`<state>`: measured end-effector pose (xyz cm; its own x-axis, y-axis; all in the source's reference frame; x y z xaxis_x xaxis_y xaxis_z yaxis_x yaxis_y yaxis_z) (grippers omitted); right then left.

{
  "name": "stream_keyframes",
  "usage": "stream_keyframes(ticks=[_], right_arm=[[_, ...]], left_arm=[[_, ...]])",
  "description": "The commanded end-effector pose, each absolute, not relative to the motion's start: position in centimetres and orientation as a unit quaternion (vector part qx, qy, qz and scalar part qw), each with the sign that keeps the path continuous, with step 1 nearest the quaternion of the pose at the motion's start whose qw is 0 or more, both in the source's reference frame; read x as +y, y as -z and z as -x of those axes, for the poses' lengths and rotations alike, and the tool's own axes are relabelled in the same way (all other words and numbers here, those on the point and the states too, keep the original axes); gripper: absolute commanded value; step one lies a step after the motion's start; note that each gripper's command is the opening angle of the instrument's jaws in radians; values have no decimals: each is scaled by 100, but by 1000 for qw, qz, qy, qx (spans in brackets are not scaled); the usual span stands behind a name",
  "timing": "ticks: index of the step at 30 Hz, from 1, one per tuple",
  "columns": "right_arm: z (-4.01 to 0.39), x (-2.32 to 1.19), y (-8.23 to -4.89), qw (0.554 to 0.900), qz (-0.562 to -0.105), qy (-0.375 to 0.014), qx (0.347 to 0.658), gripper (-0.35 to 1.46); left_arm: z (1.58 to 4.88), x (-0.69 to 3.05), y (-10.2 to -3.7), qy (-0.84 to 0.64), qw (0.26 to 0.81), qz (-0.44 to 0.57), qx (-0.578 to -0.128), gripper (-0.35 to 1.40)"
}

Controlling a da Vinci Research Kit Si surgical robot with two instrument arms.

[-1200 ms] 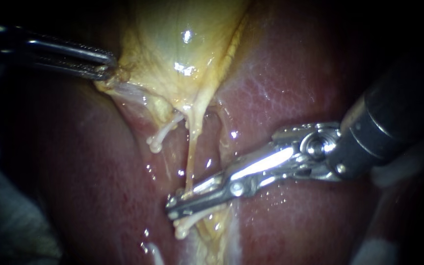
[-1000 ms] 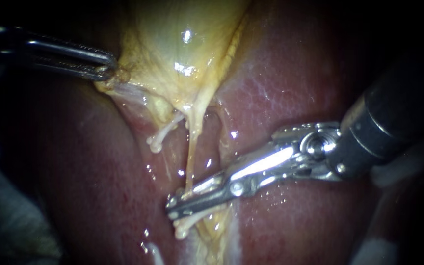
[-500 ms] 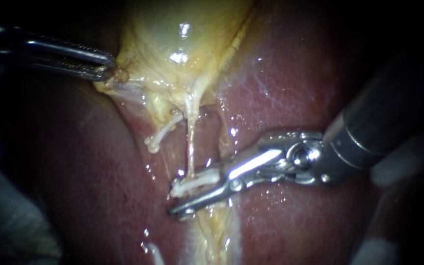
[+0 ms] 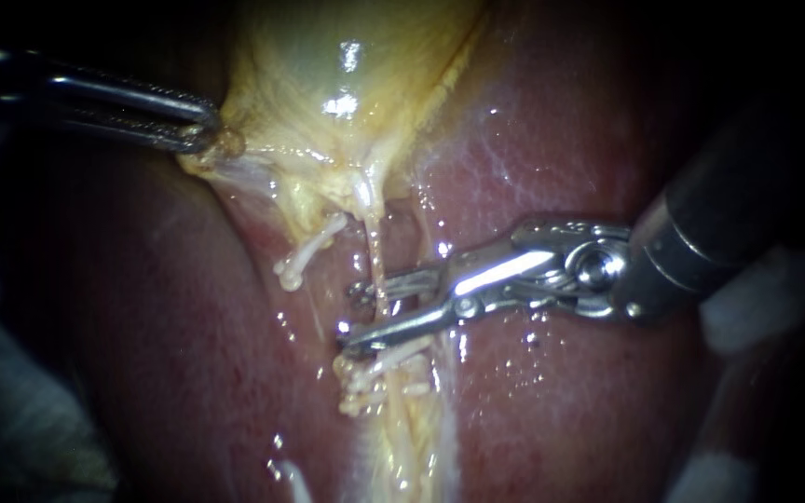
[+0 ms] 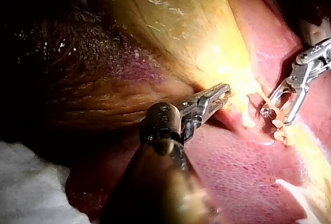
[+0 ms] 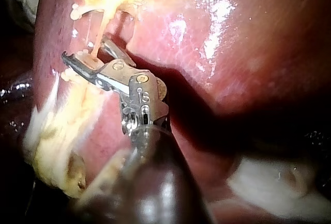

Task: Going back second clip right tube

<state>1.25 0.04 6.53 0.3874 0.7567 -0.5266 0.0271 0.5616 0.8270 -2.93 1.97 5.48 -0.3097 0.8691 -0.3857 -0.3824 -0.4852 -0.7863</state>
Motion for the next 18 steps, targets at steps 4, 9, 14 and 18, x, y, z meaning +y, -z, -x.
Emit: stream_keyframes(ticks=[4,9,14,18], right_arm=[[-105,6,-634,755,-352,-180,523,50],[-74,9,-602,782,-270,-133,546,50],[-44,3,-581,793,-235,-107,551,50],[-22,4,-572,799,-217,-100,552,50]], left_arm=[[291,197,-547,-755,414,416,-293,-35],[290,197,-547,-755,414,416,-293,-35],[289,197,-547,-755,414,416,-293,-35],[290,197,-547,-755,414,416,-293,-35]])
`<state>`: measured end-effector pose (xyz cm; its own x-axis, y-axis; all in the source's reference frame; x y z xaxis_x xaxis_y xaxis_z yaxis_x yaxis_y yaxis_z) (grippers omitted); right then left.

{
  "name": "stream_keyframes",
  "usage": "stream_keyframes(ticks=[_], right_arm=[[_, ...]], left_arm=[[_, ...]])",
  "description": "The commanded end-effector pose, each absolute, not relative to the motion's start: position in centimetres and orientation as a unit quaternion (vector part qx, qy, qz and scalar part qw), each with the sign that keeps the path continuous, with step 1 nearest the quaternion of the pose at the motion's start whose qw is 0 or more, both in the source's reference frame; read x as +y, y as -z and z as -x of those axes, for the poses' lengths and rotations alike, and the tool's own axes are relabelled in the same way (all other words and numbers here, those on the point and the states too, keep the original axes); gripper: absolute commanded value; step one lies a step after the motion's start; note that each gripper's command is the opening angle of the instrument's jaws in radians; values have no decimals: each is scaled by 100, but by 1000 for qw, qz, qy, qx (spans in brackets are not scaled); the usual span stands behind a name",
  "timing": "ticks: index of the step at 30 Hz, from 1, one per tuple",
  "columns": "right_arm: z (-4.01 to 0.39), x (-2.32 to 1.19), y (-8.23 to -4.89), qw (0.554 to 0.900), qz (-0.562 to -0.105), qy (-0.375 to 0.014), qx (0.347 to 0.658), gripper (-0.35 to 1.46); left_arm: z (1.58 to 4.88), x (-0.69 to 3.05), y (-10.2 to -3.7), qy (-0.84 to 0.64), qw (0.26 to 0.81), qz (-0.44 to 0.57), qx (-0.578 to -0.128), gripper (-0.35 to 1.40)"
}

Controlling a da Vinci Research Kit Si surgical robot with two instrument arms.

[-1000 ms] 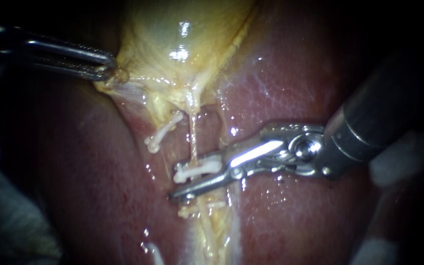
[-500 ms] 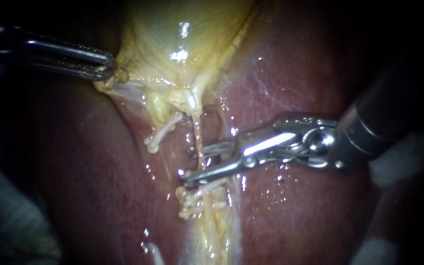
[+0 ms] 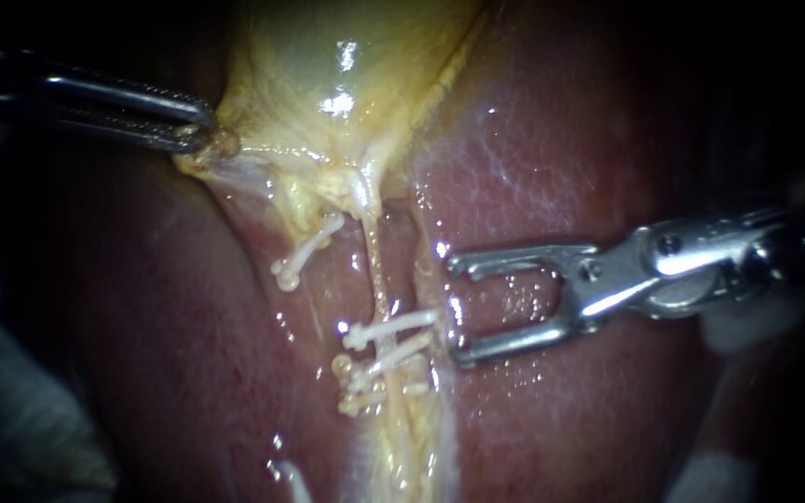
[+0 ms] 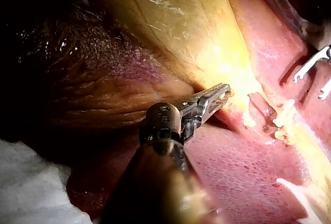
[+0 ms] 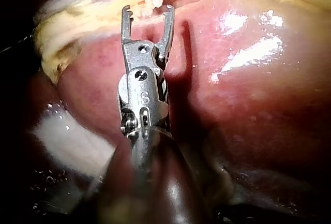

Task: Going back second clip right tube

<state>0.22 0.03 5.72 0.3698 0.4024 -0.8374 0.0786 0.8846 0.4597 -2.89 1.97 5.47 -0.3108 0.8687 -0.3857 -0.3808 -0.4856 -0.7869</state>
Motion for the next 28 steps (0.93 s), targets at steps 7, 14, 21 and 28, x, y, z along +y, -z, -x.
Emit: stream_keyframes(ticks=[7,14,21,28], right_arm=[[-10,14,-566,802,-212,-105,549,50],[-10,14,-565,801,-212,-106,549,50],[-11,15,-565,802,-212,-106,549,50],[-12,14,-566,802,-212,-106,549,50]], left_arm=[[300,193,-557,-755,414,417,-290,-35],[331,177,-587,-762,405,410,-294,-35],[337,176,-598,-764,402,408,-295,-35],[333,178,-595,-764,401,408,-297,-35]])
